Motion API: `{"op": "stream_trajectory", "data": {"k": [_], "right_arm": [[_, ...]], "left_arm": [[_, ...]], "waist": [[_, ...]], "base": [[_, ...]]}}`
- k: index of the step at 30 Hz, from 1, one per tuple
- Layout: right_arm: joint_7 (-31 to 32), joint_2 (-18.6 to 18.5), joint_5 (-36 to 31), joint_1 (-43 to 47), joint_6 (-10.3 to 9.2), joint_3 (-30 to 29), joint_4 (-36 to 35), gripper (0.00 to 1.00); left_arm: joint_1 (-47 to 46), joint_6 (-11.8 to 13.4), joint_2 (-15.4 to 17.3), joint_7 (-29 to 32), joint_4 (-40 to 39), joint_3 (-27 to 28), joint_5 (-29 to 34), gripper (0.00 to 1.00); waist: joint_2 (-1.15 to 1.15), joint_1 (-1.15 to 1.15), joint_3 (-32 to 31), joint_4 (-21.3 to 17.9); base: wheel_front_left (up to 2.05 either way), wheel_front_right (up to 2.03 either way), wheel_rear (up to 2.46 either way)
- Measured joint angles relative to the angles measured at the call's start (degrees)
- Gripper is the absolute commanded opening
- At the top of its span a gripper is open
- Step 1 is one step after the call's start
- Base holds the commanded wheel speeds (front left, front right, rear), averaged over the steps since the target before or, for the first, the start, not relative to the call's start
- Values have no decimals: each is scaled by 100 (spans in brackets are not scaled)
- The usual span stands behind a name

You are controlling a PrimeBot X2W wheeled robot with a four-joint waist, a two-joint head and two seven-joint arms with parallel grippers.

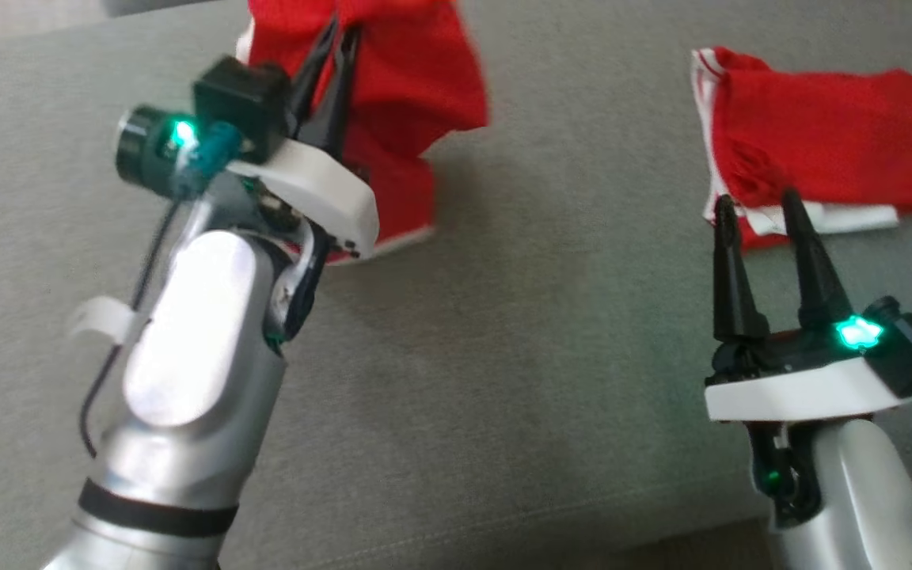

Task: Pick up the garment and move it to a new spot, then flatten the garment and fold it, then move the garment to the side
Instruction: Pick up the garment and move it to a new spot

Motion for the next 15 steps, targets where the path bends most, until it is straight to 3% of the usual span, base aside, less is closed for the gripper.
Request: {"op": "stream_trajectory", "data": {"k": [8, 9, 10, 11, 15], "right_arm": [[-200, 4, 243, -318, 0, 378, 201, 100], [-243, 4, 279, -340, 0, 417, 236, 100], [-250, 4, 309, -347, 0, 460, 260, 100], [-277, 4, 327, -347, 0, 497, 293, 100], [-331, 5, 369, -366, 0, 542, 443, 100]], "left_arm": [[-277, 189, -23, -289, 1310, -300, 94, 0], [-380, 220, -36, -325, 1492, -335, 94, 19], [-489, 237, -48, -364, 1671, -366, 94, 95], [-602, 265, -54, -421, 1855, -414, 100, 100], [-896, 287, -77, -698, 2431, -591, 97, 100]], "waist": [[0, 0, 325, -548], [0, 0, 362, -618], [0, 0, 398, -690], [0, 0, 432, -759], [0, 0, 530, -993]], "base": [[0, 0, 0], [0, 0, 0], [0, 0, 0], [0, 0, 0], [0, 0, 0]]}}
